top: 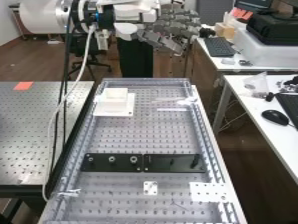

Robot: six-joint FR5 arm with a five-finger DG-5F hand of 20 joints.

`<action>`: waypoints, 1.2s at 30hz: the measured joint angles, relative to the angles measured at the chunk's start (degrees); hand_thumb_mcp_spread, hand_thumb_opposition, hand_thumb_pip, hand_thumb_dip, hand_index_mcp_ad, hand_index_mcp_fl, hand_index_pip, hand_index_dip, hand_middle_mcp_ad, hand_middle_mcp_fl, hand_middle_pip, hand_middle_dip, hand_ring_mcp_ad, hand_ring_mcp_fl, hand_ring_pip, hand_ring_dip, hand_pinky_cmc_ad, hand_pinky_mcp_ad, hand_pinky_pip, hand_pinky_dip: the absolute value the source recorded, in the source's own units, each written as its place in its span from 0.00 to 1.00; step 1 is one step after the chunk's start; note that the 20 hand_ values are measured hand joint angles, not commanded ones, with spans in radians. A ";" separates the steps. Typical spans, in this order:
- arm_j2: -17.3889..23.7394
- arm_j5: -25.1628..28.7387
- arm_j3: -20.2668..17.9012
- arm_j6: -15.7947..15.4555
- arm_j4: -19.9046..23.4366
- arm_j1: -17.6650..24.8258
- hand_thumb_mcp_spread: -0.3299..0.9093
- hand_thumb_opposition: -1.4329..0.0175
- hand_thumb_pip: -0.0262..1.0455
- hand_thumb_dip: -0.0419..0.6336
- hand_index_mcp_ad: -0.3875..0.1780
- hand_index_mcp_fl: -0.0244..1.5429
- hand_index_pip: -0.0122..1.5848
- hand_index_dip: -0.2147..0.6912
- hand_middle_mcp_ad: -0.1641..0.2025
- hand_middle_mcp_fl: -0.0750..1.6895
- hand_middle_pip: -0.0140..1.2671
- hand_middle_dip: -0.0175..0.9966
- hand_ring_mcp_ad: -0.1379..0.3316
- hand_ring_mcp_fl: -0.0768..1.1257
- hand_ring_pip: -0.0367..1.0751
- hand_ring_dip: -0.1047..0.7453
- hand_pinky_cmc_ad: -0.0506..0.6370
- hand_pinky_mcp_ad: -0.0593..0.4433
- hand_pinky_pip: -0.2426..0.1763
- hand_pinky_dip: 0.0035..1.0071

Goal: Grab the chopstick and place it in the clear container

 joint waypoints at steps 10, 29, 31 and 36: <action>0.46 -6.82 -1.04 -7.10 -2.48 -5.60 0.40 0.47 0.43 0.11 0.45 0.02 0.03 0.38 0.50 0.04 0.10 0.14 0.66 0.05 0.11 0.18 0.77 0.74 0.32 0.17; -2.63 -9.85 1.99 -5.52 0.55 -9.01 0.36 0.44 0.44 0.08 0.46 0.02 0.04 0.35 0.60 0.04 0.11 0.13 0.73 0.05 0.12 0.16 0.82 0.74 0.28 0.17; -3.58 -9.55 2.45 -5.31 1.16 -8.88 0.36 0.44 0.45 0.08 0.46 0.02 0.04 0.35 0.59 0.04 0.11 0.13 0.73 0.05 0.12 0.16 0.82 0.74 0.28 0.17; -6.40 -6.55 4.48 -4.75 1.07 -8.27 0.36 0.44 0.47 0.08 0.45 0.02 0.04 0.35 0.59 0.04 0.11 0.13 0.73 0.05 0.12 0.16 0.82 0.74 0.28 0.17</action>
